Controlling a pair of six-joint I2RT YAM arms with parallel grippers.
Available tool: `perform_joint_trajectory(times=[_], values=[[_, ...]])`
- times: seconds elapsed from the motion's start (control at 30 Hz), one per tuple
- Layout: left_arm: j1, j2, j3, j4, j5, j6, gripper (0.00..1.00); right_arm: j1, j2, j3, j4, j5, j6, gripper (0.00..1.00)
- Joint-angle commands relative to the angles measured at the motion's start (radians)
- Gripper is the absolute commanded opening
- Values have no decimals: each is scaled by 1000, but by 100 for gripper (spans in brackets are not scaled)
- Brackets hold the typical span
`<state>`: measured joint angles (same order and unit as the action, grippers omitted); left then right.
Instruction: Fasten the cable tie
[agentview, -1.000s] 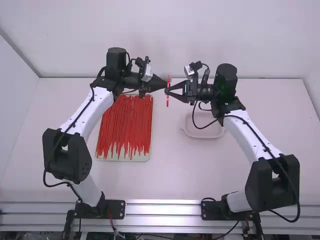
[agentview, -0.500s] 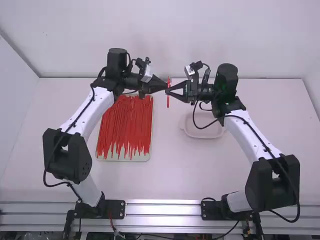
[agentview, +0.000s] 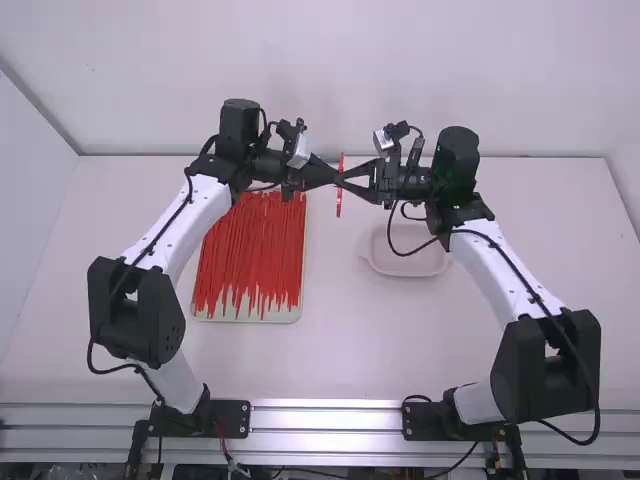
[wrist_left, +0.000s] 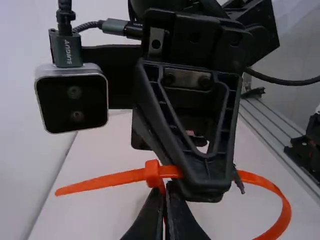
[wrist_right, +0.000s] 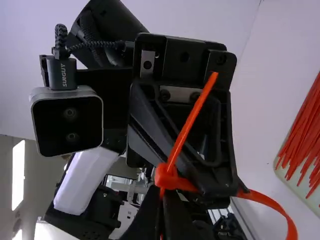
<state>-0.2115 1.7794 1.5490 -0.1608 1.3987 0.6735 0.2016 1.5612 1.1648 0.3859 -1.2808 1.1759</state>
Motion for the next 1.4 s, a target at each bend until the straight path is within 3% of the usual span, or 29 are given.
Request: perform_joint_trajectory(times=[0.0,0.07,0.43,0.57,0.8,0.93,1.1,1.37], values=[[-16,-5,-5,15,81,-32,2,-20,-1,-1,2,32,-2,11],[-19,-5,-5,18,75,-41,2,-29,-1,-1,2,-1,-2,25],[-24,-5,-5,3,109,-42,2,-80,-1,-1,3,-39,-1,32],[-35,-5,-6,-16,117,-41,2,-83,-1,-1,3,-31,-2,42],[-65,-5,-6,-15,84,-41,2,-81,-1,-1,3,-31,7,43],[-82,-5,-6,-16,28,-44,2,-77,-1,-1,3,-31,6,33],[-81,-5,-6,-16,-3,-57,2,-79,-1,-1,3,-31,5,0],[-77,-5,-6,-44,-73,-82,2,-78,-1,-1,61,-32,9,0]])
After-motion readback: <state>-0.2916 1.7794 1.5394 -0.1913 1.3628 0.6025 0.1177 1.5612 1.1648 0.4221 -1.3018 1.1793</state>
